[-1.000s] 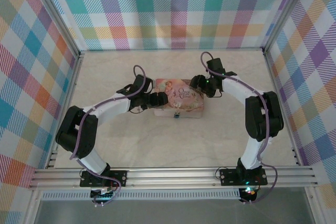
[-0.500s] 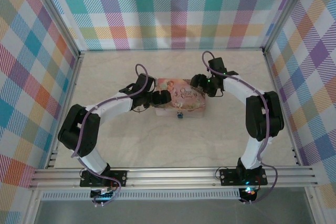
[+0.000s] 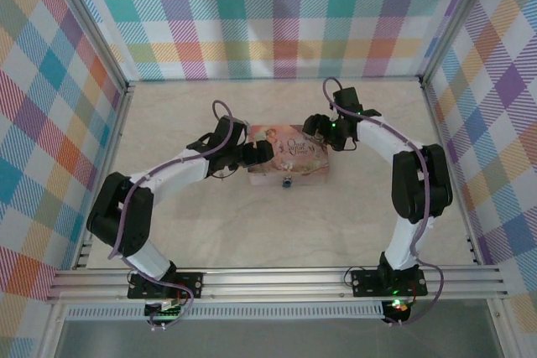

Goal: Unlock the padlock with the key

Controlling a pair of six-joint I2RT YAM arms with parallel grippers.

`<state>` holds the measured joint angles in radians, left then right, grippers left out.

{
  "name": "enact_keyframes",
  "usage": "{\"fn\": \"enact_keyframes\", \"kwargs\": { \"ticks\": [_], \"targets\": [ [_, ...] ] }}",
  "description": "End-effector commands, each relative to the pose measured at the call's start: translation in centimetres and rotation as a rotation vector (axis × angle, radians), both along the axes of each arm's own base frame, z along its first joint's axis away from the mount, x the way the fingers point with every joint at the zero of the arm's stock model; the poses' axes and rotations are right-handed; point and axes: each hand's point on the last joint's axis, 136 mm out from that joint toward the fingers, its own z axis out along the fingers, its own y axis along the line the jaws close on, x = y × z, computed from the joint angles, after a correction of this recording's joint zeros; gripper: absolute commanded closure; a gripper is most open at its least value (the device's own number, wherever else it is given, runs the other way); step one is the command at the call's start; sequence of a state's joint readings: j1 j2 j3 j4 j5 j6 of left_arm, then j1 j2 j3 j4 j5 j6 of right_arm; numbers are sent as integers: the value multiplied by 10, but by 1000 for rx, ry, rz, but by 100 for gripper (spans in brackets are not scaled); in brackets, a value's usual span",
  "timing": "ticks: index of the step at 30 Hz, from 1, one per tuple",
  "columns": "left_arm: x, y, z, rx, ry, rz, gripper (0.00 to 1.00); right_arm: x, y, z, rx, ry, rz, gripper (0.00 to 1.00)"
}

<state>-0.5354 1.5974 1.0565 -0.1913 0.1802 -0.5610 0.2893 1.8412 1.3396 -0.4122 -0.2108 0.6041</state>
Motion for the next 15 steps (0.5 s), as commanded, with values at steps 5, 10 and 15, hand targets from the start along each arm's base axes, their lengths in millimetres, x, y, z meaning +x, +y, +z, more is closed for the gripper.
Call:
{"fn": "enact_keyframes", "kwargs": {
  "ticks": [5, 10, 15],
  "targets": [
    [-10, 41, 25, 122, -41, 114, 10, -20, -13, 23, -22, -25, 10, 16],
    [-23, 82, 19, 263, 19, 247, 14, -47, -24, 39, -52, -62, 10, 19],
    [-34, 113, 2, 398, 97, 346, 22, -84, -12, 56, -72, -122, 113, 25]
  ]
}}
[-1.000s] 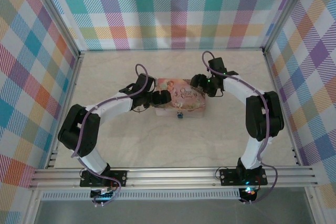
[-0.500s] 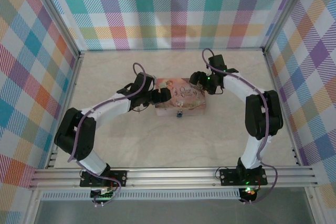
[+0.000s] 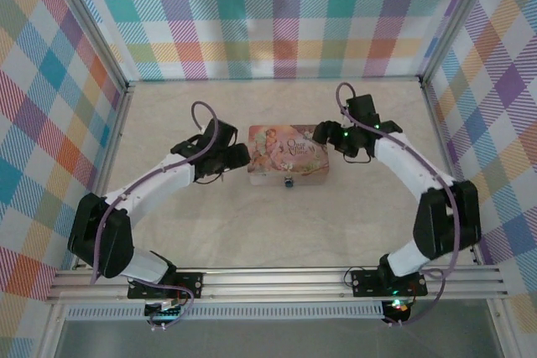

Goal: Unlock the padlock with the key

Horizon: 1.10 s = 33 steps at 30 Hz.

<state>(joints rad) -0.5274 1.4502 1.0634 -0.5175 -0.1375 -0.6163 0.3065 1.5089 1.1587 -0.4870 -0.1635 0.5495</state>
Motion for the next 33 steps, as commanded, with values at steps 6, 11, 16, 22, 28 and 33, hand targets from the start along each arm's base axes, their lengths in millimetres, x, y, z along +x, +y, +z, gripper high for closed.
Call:
{"fn": "enact_keyframes", "kwargs": {
  "ticks": [6, 11, 16, 22, 28, 33],
  "targets": [
    [-3, 43, -30, 161, 121, 157, 32, -71, 41, 22, 40, -77, 234, 33],
    [8, 41, -49, 201, 168, 165, 37, -107, 73, 28, 62, -124, 382, 38],
    [18, 39, -66, 231, 198, 173, 45, -125, 88, 25, 61, -133, 443, 37],
    [24, 41, -83, 282, 236, 189, 53, -130, 92, 19, 58, -121, 455, 37],
    [25, 46, -95, 302, 256, 206, 56, -131, 92, 19, 58, -123, 456, 36],
    [26, 50, -105, 308, 272, 217, 61, -131, 92, 19, 59, -124, 452, 36]
  ]
}}
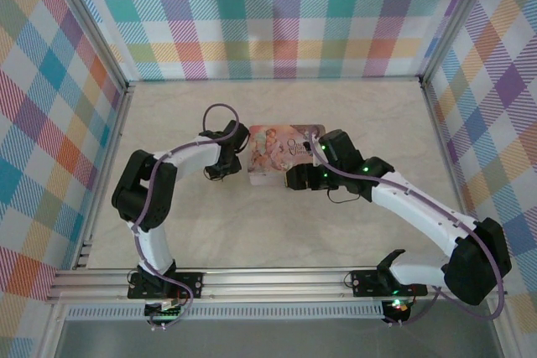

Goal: Unlock the padlock with the key

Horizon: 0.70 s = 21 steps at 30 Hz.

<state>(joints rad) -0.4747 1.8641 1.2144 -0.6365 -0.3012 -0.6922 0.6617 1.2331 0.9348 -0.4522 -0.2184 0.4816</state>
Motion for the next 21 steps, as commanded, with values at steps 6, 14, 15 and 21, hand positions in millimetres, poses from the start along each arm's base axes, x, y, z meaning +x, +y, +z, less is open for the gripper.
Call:
{"fn": "enact_keyframes", "kwargs": {
  "ticks": [6, 14, 15, 21],
  "targets": [
    [2, 16, -14, 31, 32, 47, 71, -4, 1, 5, 22, -23, 8, 36],
    [-5, 21, -24, 27, 58, 39, 100, -4, -5, 6, 13, -40, -18, 36],
    [-6, 21, -23, 26, 55, 35, 100, -4, -5, 6, 14, -40, -19, 36],
    [-4, 19, 6, -3, -2, -3, 100, -2, -5, 4, 23, -39, -30, 36]
  ]
}}
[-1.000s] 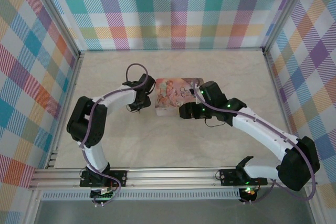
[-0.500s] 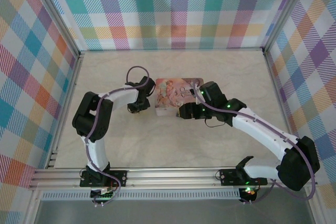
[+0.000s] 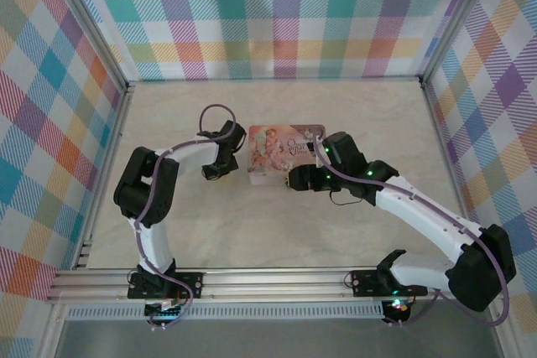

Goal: Unlock the padlock with the key

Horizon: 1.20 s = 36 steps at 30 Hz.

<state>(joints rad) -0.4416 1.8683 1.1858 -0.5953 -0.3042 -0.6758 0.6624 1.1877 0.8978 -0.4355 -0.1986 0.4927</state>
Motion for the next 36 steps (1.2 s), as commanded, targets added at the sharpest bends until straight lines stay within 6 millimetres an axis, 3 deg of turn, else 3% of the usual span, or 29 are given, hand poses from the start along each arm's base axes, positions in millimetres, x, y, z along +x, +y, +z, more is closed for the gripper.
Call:
{"fn": "enact_keyframes", "kwargs": {
  "ticks": [1, 6, 12, 18, 24, 27, 36],
  "targets": [
    [-7, 4, 23, -21, -15, -32, 100, 1, 1, 2, 15, -17, -11, 36],
    [1, -14, 69, -113, -104, -108, 100, 2, 1, 5, 26, -31, -17, 36],
    [5, -51, 126, -255, -219, -240, 100, 4, 5, 17, 63, -59, -15, 36],
    [-6, -105, 194, -504, -411, -435, 100, 8, 7, 46, 155, -96, -18, 37],
    [-26, -136, 257, -700, -612, -589, 100, 10, 9, 79, 274, -156, -10, 42],
    [-39, -148, 271, -751, -660, -645, 100, 10, 12, 94, 324, -189, -6, 45],
    [-69, -186, 287, -883, -688, -827, 100, 16, 18, 123, 409, -229, 11, 51]
  ]
}}
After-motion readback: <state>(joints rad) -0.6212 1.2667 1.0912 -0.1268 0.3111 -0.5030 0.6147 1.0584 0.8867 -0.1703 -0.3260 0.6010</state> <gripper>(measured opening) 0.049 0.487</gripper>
